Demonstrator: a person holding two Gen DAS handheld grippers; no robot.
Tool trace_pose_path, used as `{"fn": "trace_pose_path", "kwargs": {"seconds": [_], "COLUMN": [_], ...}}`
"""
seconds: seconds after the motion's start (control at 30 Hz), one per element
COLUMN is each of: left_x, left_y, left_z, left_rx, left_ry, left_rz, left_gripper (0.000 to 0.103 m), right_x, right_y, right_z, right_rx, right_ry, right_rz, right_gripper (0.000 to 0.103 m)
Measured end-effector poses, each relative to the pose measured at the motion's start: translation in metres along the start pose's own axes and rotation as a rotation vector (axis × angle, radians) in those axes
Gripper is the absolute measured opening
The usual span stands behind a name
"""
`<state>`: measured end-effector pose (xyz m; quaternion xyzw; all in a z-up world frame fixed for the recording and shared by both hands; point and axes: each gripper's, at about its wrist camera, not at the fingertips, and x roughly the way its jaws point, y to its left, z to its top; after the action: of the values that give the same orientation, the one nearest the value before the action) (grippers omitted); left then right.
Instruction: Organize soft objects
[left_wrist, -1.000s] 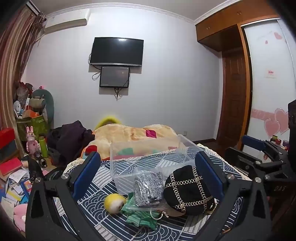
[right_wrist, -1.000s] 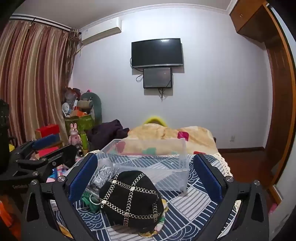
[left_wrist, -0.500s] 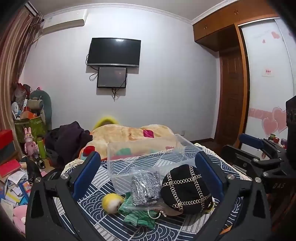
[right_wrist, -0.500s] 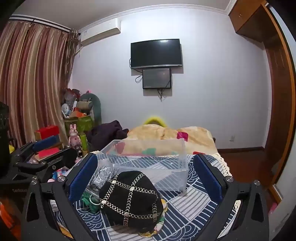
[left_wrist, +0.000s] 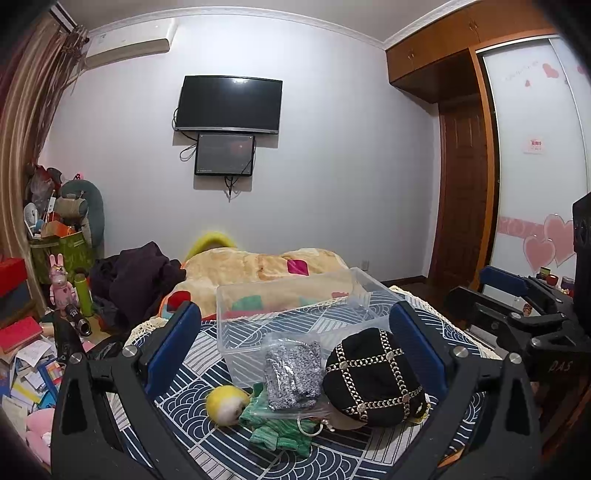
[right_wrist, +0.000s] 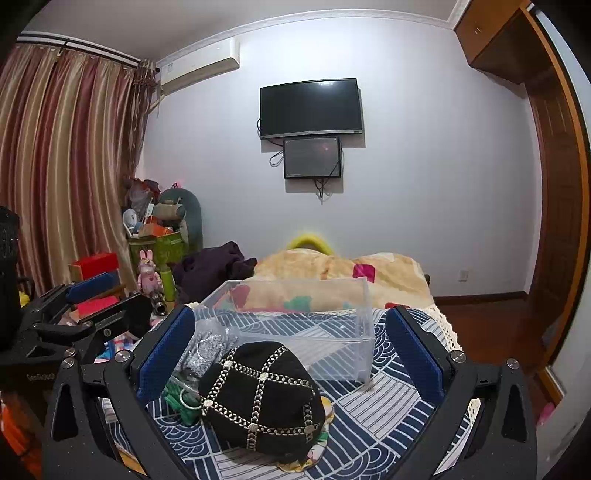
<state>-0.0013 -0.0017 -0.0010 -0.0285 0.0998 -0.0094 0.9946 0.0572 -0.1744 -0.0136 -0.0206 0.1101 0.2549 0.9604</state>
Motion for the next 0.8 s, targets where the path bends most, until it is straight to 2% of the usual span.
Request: {"fn": "trace_pose_path", "kwargs": {"seconds": [0.8], "left_x": [-0.0015], "left_y": [-0.0024], "left_z": [-0.0005], "left_rx": [0.006], "left_ry": [-0.005], "left_rz": [0.004], "left_gripper": [0.103], "right_x": [-0.0004], "right_y": [0.0010], "right_z": [0.0011], "right_rx": [0.009], "right_ry": [-0.004], "right_rz": [0.002], "right_gripper": [0.103]}}
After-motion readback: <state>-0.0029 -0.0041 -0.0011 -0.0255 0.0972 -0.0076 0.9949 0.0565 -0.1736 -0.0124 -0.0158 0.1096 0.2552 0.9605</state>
